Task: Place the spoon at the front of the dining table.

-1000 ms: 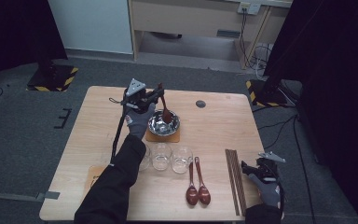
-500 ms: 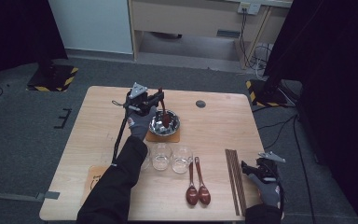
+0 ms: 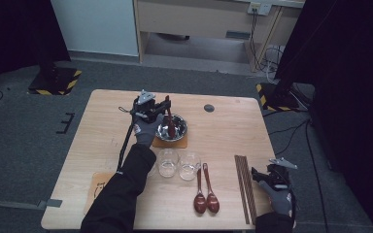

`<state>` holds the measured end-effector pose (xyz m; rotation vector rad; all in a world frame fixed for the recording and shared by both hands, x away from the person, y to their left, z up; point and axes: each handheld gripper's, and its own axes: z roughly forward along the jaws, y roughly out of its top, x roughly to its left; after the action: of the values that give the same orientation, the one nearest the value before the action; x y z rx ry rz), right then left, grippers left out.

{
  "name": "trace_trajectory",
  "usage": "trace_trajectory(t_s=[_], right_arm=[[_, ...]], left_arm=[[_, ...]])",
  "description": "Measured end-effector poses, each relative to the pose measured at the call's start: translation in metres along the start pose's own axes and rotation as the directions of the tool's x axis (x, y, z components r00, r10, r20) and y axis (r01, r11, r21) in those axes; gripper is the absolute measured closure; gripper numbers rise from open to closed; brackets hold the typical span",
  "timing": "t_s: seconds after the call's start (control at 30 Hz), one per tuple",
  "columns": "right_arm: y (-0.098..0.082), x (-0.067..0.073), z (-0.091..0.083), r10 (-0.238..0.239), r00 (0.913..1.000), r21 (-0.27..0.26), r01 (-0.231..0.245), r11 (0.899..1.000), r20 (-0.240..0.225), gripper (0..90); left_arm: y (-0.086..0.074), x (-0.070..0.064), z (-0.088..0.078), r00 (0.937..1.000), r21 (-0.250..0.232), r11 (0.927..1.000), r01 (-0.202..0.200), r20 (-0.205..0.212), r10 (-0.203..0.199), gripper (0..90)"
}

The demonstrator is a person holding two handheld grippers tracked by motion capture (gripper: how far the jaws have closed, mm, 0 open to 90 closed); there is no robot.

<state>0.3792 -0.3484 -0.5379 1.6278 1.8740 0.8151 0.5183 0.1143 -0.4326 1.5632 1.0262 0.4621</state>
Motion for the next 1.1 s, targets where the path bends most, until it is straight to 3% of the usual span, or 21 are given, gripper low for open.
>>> trace_trajectory(t_s=[0.5, 0.8, 1.1], right_arm=[[0.0, 0.0, 0.0, -0.001, 1.0, 0.0, 0.001, 1.0, 0.0, 13.5], [0.0, 0.0, 0.0, 0.0, 1.0, 0.0, 0.0, 1.0, 0.0, 13.5], [0.0, 0.0, 0.0, -0.001, 1.0, 0.0, 0.001, 1.0, 0.0, 13.5]], left_arm=[[-0.006, 0.007, 0.002, 0.9999, 0.064, 0.9979, 0.008, -0.01, -0.007, 83.6], [-0.007, 0.012, -0.003, 0.999, 0.095, 0.9954, 0.009, -0.045, -0.005, 82.8], [-0.012, 0.024, -0.011, 0.9963, 0.123, 0.9923, 0.011, -0.086, 0.0, 75.6]])
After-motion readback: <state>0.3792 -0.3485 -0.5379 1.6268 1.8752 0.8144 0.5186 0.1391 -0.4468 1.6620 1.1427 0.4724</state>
